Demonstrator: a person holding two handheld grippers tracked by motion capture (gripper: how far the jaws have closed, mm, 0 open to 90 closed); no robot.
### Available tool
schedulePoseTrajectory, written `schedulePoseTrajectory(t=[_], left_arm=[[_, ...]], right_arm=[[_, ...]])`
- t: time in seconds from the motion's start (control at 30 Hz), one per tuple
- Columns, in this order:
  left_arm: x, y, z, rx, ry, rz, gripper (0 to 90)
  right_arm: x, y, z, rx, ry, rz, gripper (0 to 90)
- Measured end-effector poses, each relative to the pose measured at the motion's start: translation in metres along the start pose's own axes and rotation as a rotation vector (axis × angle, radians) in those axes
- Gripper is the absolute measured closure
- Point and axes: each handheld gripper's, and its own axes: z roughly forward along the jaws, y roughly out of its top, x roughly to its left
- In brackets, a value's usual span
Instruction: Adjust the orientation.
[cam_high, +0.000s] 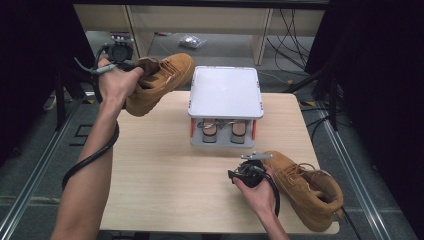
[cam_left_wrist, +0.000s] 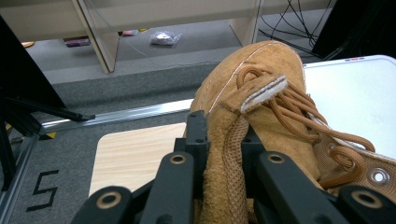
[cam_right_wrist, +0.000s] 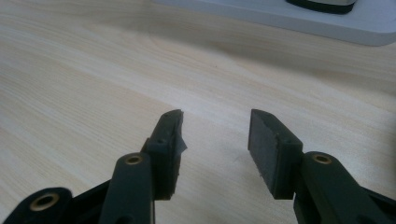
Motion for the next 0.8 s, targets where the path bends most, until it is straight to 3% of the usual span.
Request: schedulePoseTrajectory(t=[0.1,0.13,0.2,0.23,0.3,0.33,0.47,0.53,0.7,0.8], left_arm=[[-0.003,0.003,0.000,-0.002,0.000,0.005,80.5],[-0.005,0.003,0.001,-0.005,-0.005,0.002,80.5],[-0.007,0.004,0.001,-0.003,-0.009,0.010,80.5],[-0.009,0.004,0.001,-0.002,-0.007,-0.012,80.5],[-0.011,0.005,0.002,0.001,-0.012,-0.012,80.5],[-0.012,0.006,0.002,0.001,-0.014,-0.015,80.5],[-0.018,0.008,0.006,0.003,-0.022,-0.010,80.5],[-0.019,0.008,0.007,0.002,-0.025,-0.007,80.5],[-0.024,0.009,0.009,0.007,-0.031,-0.004,80.5],[-0.029,0.011,0.010,0.005,-0.034,0.000,80.4]], right_arm=[[0.000,0.000,0.000,-0.008,-0.002,-0.003,55.3],[-0.002,0.001,0.000,-0.016,-0.003,-0.028,55.3],[-0.002,0.000,0.000,-0.020,0.002,-0.026,55.3],[-0.001,0.000,0.000,-0.006,0.002,-0.006,55.3],[0.000,0.000,-0.001,0.000,0.003,0.009,55.3],[-0.001,0.000,0.000,-0.008,0.002,-0.009,55.3],[0.000,0.000,0.000,-0.002,-0.007,-0.005,55.3],[-0.002,0.000,0.000,-0.014,-0.004,-0.031,55.3],[0.001,0.000,-0.002,-0.003,0.002,0.004,55.2],[0.000,0.000,-0.001,-0.002,-0.001,0.002,55.2]])
